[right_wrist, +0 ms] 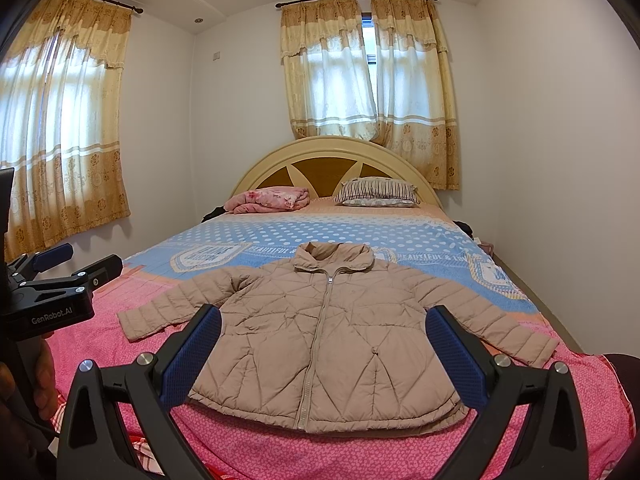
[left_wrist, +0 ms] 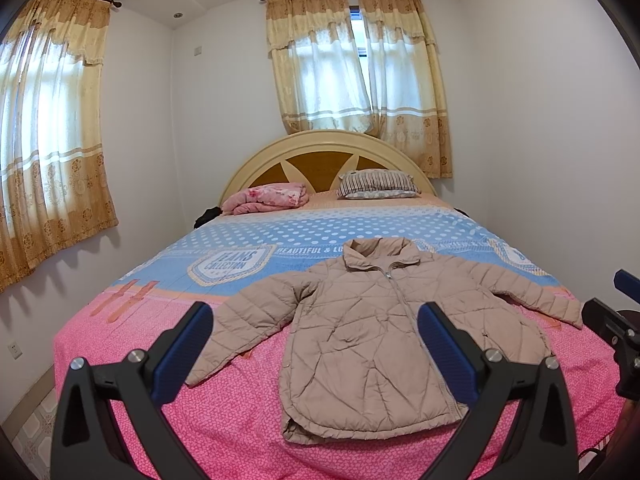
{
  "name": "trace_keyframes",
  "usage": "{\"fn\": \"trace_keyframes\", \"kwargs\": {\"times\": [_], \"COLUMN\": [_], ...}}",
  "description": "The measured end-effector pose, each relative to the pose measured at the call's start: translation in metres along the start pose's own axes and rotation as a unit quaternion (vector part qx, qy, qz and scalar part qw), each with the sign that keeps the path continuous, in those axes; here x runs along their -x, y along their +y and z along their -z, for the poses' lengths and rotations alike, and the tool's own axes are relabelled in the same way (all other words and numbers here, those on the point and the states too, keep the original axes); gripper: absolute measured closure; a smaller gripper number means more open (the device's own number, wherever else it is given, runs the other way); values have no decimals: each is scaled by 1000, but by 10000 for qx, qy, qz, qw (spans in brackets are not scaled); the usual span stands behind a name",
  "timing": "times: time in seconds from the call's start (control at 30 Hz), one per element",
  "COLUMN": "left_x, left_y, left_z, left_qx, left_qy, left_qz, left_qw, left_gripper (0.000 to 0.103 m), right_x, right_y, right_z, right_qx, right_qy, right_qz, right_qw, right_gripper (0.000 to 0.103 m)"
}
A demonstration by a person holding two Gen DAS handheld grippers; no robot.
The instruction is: Fold large clothes
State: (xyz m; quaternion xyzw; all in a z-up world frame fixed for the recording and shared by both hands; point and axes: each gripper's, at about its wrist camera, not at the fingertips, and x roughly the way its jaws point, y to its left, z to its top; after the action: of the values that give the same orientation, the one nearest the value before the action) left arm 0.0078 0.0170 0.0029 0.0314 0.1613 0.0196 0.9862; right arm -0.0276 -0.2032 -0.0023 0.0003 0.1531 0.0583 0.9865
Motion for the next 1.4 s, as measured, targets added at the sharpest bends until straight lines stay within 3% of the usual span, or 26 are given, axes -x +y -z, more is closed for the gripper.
{"fn": "trace_keyframes", "kwargs": {"times": [0.87,1.1,1.4], "left_x": [-16,-67,-153], "left_y": [4,4,-14], "left_z": [4,24,50], "left_qx": [65,111,-136], "left_qy": [100,345,707], "left_qz": [-49,-34,-173], "left_qw": [9999,9993,9973], "left_gripper": [0,0,0], "right_x": [-18,-74,-127], "right_y": [-11,-96,-257], "right_z": [13,48,99], "right_qx": [-49,-593,-1952], "right_qy": [172,761,1679], "right_qz": [75,823,1819], "right_qw": [9998,9919,9490], "right_gripper": [1,1,1]}}
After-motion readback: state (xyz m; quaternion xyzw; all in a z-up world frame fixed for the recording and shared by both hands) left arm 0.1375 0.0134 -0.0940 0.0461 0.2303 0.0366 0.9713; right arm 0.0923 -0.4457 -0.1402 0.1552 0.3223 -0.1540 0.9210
